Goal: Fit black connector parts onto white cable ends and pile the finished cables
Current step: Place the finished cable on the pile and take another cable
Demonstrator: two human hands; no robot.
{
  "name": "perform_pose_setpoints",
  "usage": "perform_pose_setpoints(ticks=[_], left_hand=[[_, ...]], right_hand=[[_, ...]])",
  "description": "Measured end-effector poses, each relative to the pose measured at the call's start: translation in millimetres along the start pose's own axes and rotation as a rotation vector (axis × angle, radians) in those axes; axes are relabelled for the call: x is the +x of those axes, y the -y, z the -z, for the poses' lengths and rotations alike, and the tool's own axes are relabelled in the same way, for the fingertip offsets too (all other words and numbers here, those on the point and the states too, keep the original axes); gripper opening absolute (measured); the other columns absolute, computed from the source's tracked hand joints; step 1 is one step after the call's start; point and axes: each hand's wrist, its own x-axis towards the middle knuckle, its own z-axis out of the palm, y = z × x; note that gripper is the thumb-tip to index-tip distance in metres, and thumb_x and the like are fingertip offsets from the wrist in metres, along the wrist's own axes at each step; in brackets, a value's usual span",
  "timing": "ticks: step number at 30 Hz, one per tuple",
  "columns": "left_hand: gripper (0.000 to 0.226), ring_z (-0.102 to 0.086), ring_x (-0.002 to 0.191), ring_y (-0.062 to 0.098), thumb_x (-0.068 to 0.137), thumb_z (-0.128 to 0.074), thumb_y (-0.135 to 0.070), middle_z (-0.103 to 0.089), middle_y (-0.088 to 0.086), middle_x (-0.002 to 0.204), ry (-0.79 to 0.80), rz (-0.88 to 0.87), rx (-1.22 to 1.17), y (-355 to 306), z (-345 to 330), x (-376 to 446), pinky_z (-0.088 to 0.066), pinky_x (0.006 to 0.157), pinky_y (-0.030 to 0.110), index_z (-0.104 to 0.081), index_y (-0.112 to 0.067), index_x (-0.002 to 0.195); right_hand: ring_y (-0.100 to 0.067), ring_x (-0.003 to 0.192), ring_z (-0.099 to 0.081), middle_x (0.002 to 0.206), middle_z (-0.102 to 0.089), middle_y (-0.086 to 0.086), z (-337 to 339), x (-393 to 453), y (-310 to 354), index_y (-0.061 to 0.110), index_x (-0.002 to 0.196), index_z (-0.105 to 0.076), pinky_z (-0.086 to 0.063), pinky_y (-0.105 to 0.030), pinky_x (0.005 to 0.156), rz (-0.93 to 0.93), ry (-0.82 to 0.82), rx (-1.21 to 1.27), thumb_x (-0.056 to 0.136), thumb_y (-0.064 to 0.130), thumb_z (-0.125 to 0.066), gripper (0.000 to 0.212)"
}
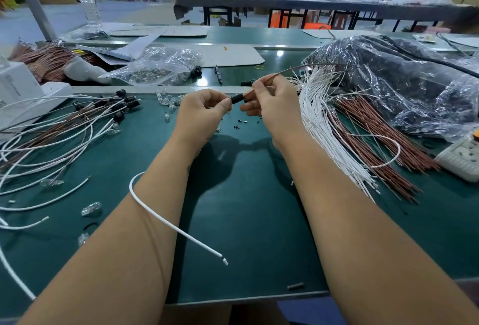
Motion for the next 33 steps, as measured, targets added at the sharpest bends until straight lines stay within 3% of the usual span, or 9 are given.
perform_pose_setpoints(ticks=[6,11,16,19,22,28,30,33], left_hand=[[0.010,-0.052,0.063,0.006,0.090,-0.064,-0.014,-0.061,-0.002,0.071,0.001,0.006,0.021,1.7,0.3,1.5,-0.043,0.060,0.013,-0.065,-0.017,0.081],[0.011,-0.048,0.054,-0.001,0.091,-0.064,-0.014,-0.058,-0.006,0.067,-0.001,0.014,0.014,1.3,1.4,0.9,-0.040,0.056,0.011,-0.066,-0.019,0.081],[0.005,-0.050,0.058,0.000,0.091,-0.063,-0.011,-0.061,-0.003,0.070,0.037,-0.014,0.014,-5.6,-1.9,-1.2,-0.042,0.062,0.013,-0.066,-0.011,0.089],[0.004,-0.054,0.063,0.004,0.093,-0.061,-0.011,-0.062,-0.001,0.072,0.033,-0.006,0.007,-6.8,-1.4,-1.8,-0.045,0.065,0.017,-0.065,-0.009,0.091],[0.004,-0.054,0.060,0.004,0.092,-0.063,-0.009,-0.063,0.000,0.071,0.080,-0.025,0.033,-8.8,0.6,-2.3,-0.047,0.064,0.017,-0.066,-0.009,0.092],[0.006,-0.054,0.064,0.005,0.088,-0.068,-0.011,-0.067,0.004,0.073,0.166,-0.013,0.241,-3.8,26.1,0.5,-0.043,0.065,0.013,-0.073,-0.009,0.090],[0.006,-0.053,0.067,0.008,0.087,-0.068,-0.010,-0.066,0.006,0.073,0.176,-0.015,0.284,-1.6,32.7,0.4,-0.041,0.065,0.018,-0.073,-0.014,0.086],[0.008,-0.054,0.065,0.007,0.085,-0.071,-0.014,-0.064,0.001,0.074,0.164,-0.041,0.279,-2.9,28.2,0.3,-0.043,0.065,0.016,-0.069,-0.017,0.092]], right_hand=[[-0.013,0.055,-0.068,0.067,-0.067,0.000,0.0,-2.7,-0.2,0.014,0.075,-0.065,-0.054,-0.026,0.057,0.020,0.036,-0.188,0.092,0.017,-0.063,0.017],[-0.017,0.052,-0.061,0.073,-0.066,-0.009,1.0,-2.6,6.3,0.005,0.082,-0.073,-0.049,-0.026,0.055,-0.087,0.009,-0.029,0.101,0.029,-0.045,0.041],[-0.018,0.052,-0.055,0.072,-0.060,-0.008,-6.0,-4.1,3.4,-0.003,0.096,-0.067,-0.045,-0.026,0.052,-0.123,0.116,-0.156,0.102,0.028,-0.045,0.039],[-0.016,0.052,-0.056,0.068,-0.059,-0.006,-6.0,-6.3,4.1,0.007,0.090,-0.067,-0.047,-0.026,0.053,-0.101,0.164,-0.120,0.100,0.029,-0.050,0.029],[-0.012,0.050,-0.055,0.065,-0.060,-0.003,-4.4,-7.7,3.3,0.012,0.085,-0.066,-0.049,-0.025,0.053,-0.056,0.174,-0.070,0.095,0.018,-0.060,0.013],[-0.010,0.049,-0.055,0.065,-0.061,-0.005,7.1,-0.6,5.2,0.010,0.082,-0.062,-0.049,-0.022,0.052,-0.114,-0.014,0.075,0.094,0.013,-0.061,0.013],[-0.010,0.049,-0.056,0.065,-0.061,-0.004,12.5,2.4,5.0,0.011,0.083,-0.060,-0.049,-0.023,0.052,-0.155,-0.068,0.152,0.095,0.014,-0.060,0.013],[-0.011,0.048,-0.056,0.064,-0.061,-0.004,13.0,3.4,3.0,0.008,0.084,-0.062,-0.050,-0.023,0.052,-0.187,-0.037,0.151,0.095,0.014,-0.060,0.012]])
